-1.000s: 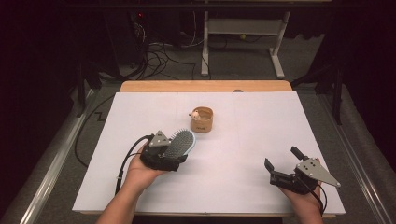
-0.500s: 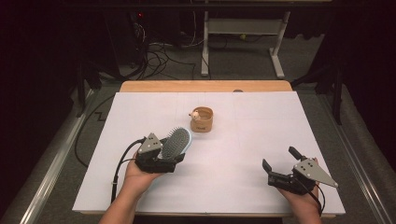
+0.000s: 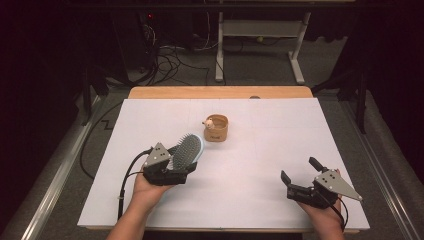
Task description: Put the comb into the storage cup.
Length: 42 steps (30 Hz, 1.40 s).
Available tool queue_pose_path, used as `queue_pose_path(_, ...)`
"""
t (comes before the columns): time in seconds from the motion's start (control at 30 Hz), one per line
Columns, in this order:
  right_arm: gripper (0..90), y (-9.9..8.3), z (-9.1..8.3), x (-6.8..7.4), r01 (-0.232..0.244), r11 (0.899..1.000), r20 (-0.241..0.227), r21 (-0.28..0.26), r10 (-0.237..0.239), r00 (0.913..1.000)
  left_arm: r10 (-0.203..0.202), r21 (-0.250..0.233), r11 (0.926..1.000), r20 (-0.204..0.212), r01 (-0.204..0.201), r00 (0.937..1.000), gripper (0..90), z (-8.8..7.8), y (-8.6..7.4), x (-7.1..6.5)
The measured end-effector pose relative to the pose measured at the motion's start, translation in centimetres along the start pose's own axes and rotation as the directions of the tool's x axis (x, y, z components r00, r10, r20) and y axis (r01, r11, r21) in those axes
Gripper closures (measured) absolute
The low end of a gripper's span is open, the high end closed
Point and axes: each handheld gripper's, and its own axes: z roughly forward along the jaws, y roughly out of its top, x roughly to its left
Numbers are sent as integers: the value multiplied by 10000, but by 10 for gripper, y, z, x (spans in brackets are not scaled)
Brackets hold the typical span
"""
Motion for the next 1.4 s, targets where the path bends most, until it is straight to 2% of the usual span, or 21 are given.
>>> queue_pose_path(0.03,16,0,0,0,-2,10000,3,-2,2,10000,55,-206,9998,-25,-56,10000,202,-1,0,0)
queue_pose_path(0.33,16,0,-1,0,-30,10000,4,1,30,10000,39,-831,9965,-181,-54,9998,202,-7,1,1)
queue_pose_path(0.37,16,0,-1,0,-11,10000,-9,2,12,10000,158,-916,9956,-319,-187,9994,202,-9,3,-1)
queue_pose_path(0.5,16,0,-1,1,22,10000,-9,-2,-22,10000,284,-1100,9934,-371,-323,9989,202,-10,5,-4)
queue_pose_path(0.6,16,0,-1,1,21,10000,-24,-4,-21,10000,391,-1319,9903,-401,-440,9984,202,-11,7,-6)
queue_pose_path(0.63,16,0,-1,1,17,10000,-28,-6,-17,10000,397,-1552,9869,-329,-443,9987,202,-11,8,-7)
queue_pose_path(1.0,16,-1,0,0,-154,9999,-31,34,154,9999,750,-1843,9798,-232,-780,9969,202,-7,18,-12)
queue_pose_path(1.13,16,-2,1,1,-176,9998,-58,114,177,9998,1064,-1866,9767,-65,-1057,9943,202,-4,25,-13)
queue_pose_path(1.3,16,-2,3,2,-144,9997,-24,176,145,9999,1413,-1975,9705,22,-1381,9900,202,10,36,-18)
queue_pose_path(1.4,16,-3,3,3,-117,9997,3,210,117,9999,1431,-2010,9697,54,-1391,9897,202,14,37,-21)
